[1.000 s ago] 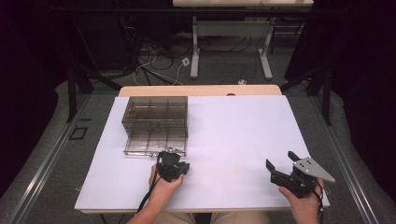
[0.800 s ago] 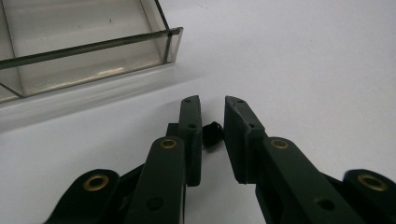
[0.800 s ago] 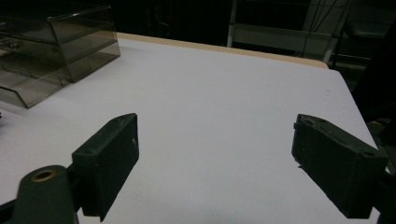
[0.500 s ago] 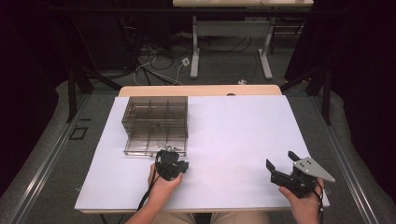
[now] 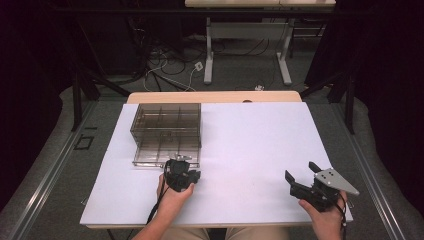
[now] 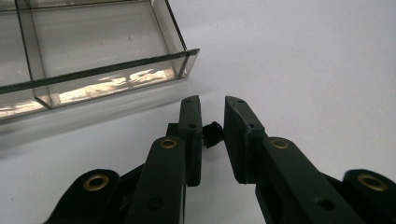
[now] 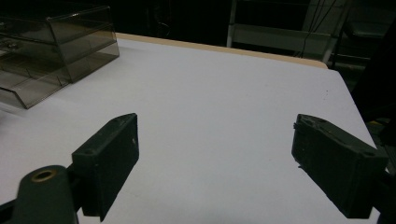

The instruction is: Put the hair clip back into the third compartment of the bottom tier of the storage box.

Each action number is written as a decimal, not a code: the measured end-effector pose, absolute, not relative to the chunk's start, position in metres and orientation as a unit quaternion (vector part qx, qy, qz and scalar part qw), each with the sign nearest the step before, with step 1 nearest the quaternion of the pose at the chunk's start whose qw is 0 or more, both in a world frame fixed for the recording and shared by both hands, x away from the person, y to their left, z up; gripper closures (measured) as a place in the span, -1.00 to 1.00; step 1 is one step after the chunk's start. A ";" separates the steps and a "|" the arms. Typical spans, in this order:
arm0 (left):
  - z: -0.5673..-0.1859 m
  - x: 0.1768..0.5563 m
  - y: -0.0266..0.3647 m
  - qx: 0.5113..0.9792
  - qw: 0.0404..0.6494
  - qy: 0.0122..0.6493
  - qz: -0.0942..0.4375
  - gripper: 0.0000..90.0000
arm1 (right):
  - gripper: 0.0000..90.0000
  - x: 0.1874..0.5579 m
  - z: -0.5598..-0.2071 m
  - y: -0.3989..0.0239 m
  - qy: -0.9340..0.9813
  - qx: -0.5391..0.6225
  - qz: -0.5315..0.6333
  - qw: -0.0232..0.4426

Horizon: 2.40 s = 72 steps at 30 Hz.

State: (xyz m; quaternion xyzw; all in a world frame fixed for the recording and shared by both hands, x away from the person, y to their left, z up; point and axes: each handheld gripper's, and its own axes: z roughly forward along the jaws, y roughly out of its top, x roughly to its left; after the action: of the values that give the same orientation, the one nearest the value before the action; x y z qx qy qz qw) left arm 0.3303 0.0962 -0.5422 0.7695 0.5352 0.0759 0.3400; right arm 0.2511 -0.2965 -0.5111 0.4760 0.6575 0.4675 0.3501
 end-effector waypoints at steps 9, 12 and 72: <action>-0.537 0.331 0.099 0.767 0.346 0.534 0.080 0.72 | -0.68 0.252 -0.511 -0.297 0.658 0.473 0.469 0.351; -0.535 0.331 0.100 0.766 0.349 0.534 0.082 0.72 | -0.68 0.252 -0.511 -0.297 0.658 0.474 0.468 0.351; -0.516 0.357 0.121 0.734 0.385 0.544 0.127 0.72 | -0.68 0.253 -0.513 -0.296 0.656 0.475 0.470 0.352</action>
State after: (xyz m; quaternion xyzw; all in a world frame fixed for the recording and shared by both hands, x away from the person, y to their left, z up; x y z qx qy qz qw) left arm 0.3565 0.1211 -0.5159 0.7343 0.5441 0.1274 0.3852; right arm 0.2532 -0.2965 -0.5134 0.4749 0.6556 0.4698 0.3520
